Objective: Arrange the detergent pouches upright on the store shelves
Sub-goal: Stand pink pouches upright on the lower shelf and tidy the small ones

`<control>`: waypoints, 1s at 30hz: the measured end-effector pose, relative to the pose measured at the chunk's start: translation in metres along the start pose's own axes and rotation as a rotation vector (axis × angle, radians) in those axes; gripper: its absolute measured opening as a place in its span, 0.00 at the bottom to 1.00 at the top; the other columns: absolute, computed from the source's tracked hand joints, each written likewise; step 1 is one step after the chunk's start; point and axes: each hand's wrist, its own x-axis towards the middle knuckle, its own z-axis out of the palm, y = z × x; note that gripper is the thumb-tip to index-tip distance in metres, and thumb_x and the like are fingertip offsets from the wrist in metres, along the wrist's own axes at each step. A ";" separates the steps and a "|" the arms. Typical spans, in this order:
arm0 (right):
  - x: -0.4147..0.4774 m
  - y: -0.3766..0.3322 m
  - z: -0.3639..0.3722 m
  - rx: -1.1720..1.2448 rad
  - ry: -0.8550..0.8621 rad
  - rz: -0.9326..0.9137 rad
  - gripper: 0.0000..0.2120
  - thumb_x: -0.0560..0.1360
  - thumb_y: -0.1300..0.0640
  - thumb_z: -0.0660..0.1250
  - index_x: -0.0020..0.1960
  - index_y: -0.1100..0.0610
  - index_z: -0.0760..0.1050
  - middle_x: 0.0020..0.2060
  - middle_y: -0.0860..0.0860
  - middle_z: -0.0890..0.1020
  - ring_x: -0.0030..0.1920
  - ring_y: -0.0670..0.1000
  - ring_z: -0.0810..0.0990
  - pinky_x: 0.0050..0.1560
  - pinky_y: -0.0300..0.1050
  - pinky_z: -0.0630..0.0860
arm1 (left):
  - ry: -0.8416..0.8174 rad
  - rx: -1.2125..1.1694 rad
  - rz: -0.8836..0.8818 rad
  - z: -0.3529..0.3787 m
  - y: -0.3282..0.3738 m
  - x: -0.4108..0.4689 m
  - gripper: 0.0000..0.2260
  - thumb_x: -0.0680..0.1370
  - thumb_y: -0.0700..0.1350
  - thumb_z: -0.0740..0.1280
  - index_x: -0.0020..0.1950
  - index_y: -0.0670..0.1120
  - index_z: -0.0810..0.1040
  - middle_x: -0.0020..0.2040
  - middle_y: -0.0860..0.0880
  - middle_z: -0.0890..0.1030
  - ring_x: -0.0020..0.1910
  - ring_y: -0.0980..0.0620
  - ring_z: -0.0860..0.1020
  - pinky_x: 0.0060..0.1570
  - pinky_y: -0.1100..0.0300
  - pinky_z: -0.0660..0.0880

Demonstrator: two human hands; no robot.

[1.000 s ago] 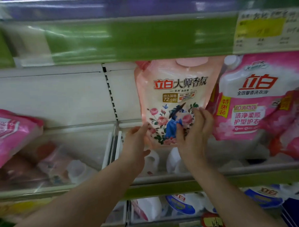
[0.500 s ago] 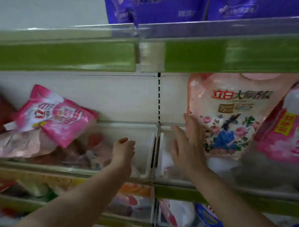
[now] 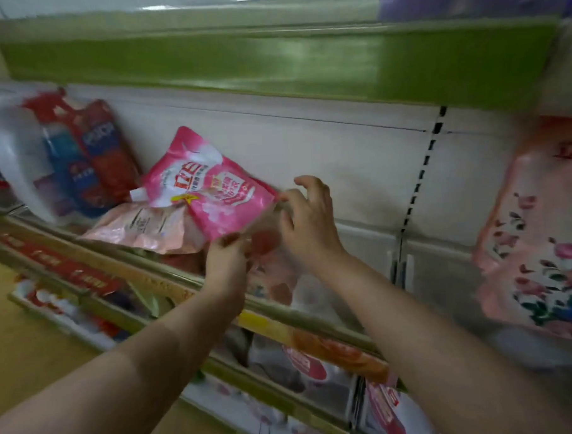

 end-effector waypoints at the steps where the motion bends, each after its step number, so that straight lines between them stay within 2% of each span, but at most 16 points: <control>1: 0.008 -0.005 0.010 0.027 -0.041 0.011 0.12 0.69 0.63 0.58 0.45 0.66 0.78 0.51 0.66 0.77 0.52 0.66 0.76 0.56 0.54 0.73 | 0.024 -0.010 -0.011 -0.007 0.002 0.003 0.10 0.77 0.33 0.60 0.41 0.47 0.73 0.34 0.47 0.74 0.31 0.52 0.71 0.25 0.66 0.69; 3: 0.024 -0.011 0.032 0.066 -0.145 0.045 0.14 0.71 0.63 0.60 0.52 0.68 0.77 0.54 0.65 0.75 0.55 0.65 0.75 0.59 0.54 0.73 | 0.072 -0.029 -0.022 -0.020 0.006 0.010 0.08 0.77 0.34 0.60 0.46 0.46 0.72 0.35 0.46 0.73 0.32 0.52 0.71 0.27 0.65 0.69; 5: 0.042 -0.013 0.055 0.090 -0.280 0.126 0.17 0.75 0.60 0.61 0.62 0.66 0.72 0.59 0.64 0.72 0.60 0.63 0.72 0.63 0.53 0.69 | 0.084 -0.062 -0.021 -0.032 0.008 0.017 0.06 0.78 0.34 0.60 0.51 0.44 0.70 0.40 0.43 0.76 0.37 0.49 0.74 0.34 0.63 0.71; 8: 0.068 -0.005 0.098 0.033 -0.460 0.256 0.25 0.76 0.53 0.61 0.70 0.62 0.63 0.63 0.63 0.70 0.63 0.62 0.71 0.64 0.54 0.69 | 0.096 -0.085 -0.027 -0.051 0.010 0.029 0.09 0.78 0.34 0.60 0.58 0.41 0.69 0.49 0.40 0.76 0.44 0.47 0.75 0.40 0.59 0.72; 9: 0.073 -0.003 0.110 -0.014 -0.492 0.276 0.28 0.76 0.50 0.62 0.71 0.61 0.61 0.64 0.63 0.70 0.63 0.62 0.71 0.65 0.54 0.69 | 0.106 -0.078 -0.026 -0.057 0.010 0.032 0.09 0.78 0.34 0.59 0.58 0.40 0.70 0.48 0.40 0.76 0.43 0.47 0.76 0.39 0.60 0.73; 11: 0.077 0.002 0.127 -0.145 -0.535 0.268 0.29 0.76 0.47 0.62 0.71 0.60 0.61 0.65 0.61 0.69 0.65 0.61 0.69 0.65 0.55 0.68 | 0.125 -0.067 -0.022 -0.065 0.008 0.040 0.06 0.78 0.33 0.58 0.49 0.42 0.72 0.41 0.42 0.76 0.36 0.49 0.75 0.30 0.66 0.74; 13: 0.078 0.006 0.136 -0.236 -0.509 0.223 0.21 0.78 0.52 0.59 0.68 0.59 0.65 0.64 0.60 0.70 0.64 0.60 0.70 0.63 0.53 0.68 | 0.136 -0.066 -0.031 -0.070 0.005 0.045 0.10 0.78 0.32 0.58 0.42 0.45 0.70 0.37 0.45 0.74 0.32 0.53 0.73 0.23 0.70 0.72; 15: 0.078 0.008 0.139 -0.162 -0.444 0.227 0.16 0.79 0.55 0.55 0.66 0.54 0.68 0.61 0.58 0.75 0.61 0.59 0.74 0.58 0.50 0.70 | 0.137 -0.049 -0.052 -0.071 0.000 0.048 0.09 0.78 0.33 0.58 0.41 0.45 0.70 0.36 0.45 0.74 0.31 0.54 0.72 0.27 0.67 0.71; 17: 0.073 0.009 0.135 -0.041 -0.419 0.237 0.15 0.79 0.55 0.54 0.63 0.53 0.71 0.59 0.56 0.77 0.58 0.58 0.76 0.51 0.39 0.71 | 0.158 -0.058 -0.071 -0.071 -0.008 0.052 0.06 0.78 0.34 0.58 0.49 0.42 0.72 0.41 0.43 0.76 0.35 0.52 0.73 0.33 0.64 0.70; 19: 0.061 0.006 0.119 0.024 -0.451 0.185 0.14 0.78 0.60 0.55 0.60 0.58 0.73 0.57 0.55 0.77 0.57 0.57 0.76 0.44 0.31 0.68 | 0.167 -0.085 -0.090 -0.068 -0.011 0.053 0.08 0.78 0.35 0.59 0.57 0.40 0.71 0.43 0.42 0.76 0.35 0.52 0.73 0.34 0.62 0.69; 22: 0.034 0.007 0.087 -0.033 -0.410 0.041 0.09 0.73 0.62 0.60 0.49 0.62 0.77 0.48 0.60 0.80 0.49 0.59 0.78 0.43 0.46 0.71 | 0.114 -0.082 -0.078 -0.060 -0.013 0.053 0.05 0.79 0.38 0.60 0.47 0.41 0.75 0.35 0.45 0.75 0.31 0.51 0.73 0.31 0.61 0.68; 24: 0.011 0.014 0.071 0.038 -0.284 0.006 0.07 0.68 0.61 0.62 0.38 0.64 0.75 0.38 0.61 0.80 0.39 0.60 0.79 0.35 0.47 0.68 | 0.064 -0.062 -0.062 -0.054 -0.015 0.051 0.06 0.78 0.41 0.62 0.47 0.40 0.78 0.35 0.46 0.81 0.31 0.52 0.79 0.29 0.65 0.74; 25: -0.001 0.019 0.065 0.066 -0.199 0.002 0.06 0.67 0.61 0.63 0.34 0.63 0.74 0.33 0.61 0.79 0.35 0.60 0.78 0.32 0.46 0.68 | 0.034 -0.079 -0.062 -0.049 -0.015 0.050 0.08 0.77 0.44 0.64 0.51 0.40 0.79 0.40 0.45 0.83 0.34 0.53 0.82 0.33 0.65 0.78; 26: -0.012 0.024 0.060 0.068 -0.101 -0.006 0.06 0.66 0.61 0.63 0.32 0.63 0.73 0.29 0.60 0.78 0.33 0.59 0.76 0.31 0.45 0.68 | 0.008 -0.111 -0.084 -0.042 -0.015 0.048 0.12 0.76 0.47 0.66 0.55 0.40 0.79 0.46 0.44 0.84 0.40 0.51 0.83 0.41 0.60 0.80; 28: -0.028 0.029 0.047 0.034 0.034 -0.055 0.08 0.67 0.60 0.60 0.32 0.61 0.73 0.27 0.57 0.78 0.34 0.51 0.70 0.33 0.45 0.65 | -0.047 -0.173 -0.134 -0.026 -0.013 0.043 0.16 0.75 0.48 0.68 0.59 0.40 0.77 0.51 0.43 0.83 0.49 0.45 0.82 0.54 0.51 0.78; 30: -0.035 0.034 0.037 0.021 0.059 -0.121 0.09 0.66 0.60 0.58 0.33 0.62 0.75 0.27 0.57 0.78 0.35 0.50 0.67 0.34 0.44 0.61 | -0.064 -0.207 -0.203 -0.010 -0.013 0.039 0.17 0.73 0.46 0.70 0.60 0.41 0.77 0.52 0.42 0.83 0.50 0.43 0.81 0.56 0.49 0.76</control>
